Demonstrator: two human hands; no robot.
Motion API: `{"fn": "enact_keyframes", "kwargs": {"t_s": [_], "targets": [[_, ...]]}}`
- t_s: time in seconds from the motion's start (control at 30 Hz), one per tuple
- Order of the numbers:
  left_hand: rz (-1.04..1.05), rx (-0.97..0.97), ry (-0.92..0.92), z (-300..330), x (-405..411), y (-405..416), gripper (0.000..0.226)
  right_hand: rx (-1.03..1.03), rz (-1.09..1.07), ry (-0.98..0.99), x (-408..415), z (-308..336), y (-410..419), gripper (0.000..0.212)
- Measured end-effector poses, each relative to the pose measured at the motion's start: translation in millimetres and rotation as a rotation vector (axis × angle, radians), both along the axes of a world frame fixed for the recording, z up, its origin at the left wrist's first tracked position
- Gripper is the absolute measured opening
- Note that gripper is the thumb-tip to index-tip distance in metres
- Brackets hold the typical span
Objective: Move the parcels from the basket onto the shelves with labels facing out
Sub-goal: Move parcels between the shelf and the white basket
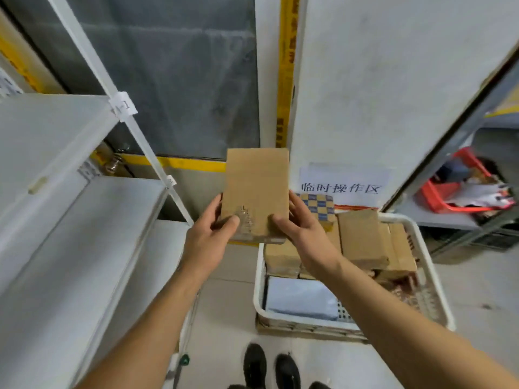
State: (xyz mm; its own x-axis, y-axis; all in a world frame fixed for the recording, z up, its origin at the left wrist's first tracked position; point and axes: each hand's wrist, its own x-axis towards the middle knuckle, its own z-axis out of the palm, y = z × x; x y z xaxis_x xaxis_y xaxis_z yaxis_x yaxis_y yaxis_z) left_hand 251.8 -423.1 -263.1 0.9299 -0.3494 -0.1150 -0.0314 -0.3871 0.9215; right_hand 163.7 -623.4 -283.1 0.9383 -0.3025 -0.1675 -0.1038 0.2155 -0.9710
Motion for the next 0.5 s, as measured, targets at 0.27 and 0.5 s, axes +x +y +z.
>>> {"fn": "enact_keyframes", "kwargs": {"t_s": [0.27,0.5], "targets": [[-0.377,-0.004,0.182,-68.7,-0.9,-110.4,0.074,0.02,-0.33,0.122,-71.3,-50.8,-68.0,0.07],[-0.532,0.069,0.275,-109.7,-35.1,-204.6,0.075,0.019,-0.446,0.23,-116.7,-73.2,-146.3,0.059]]}}
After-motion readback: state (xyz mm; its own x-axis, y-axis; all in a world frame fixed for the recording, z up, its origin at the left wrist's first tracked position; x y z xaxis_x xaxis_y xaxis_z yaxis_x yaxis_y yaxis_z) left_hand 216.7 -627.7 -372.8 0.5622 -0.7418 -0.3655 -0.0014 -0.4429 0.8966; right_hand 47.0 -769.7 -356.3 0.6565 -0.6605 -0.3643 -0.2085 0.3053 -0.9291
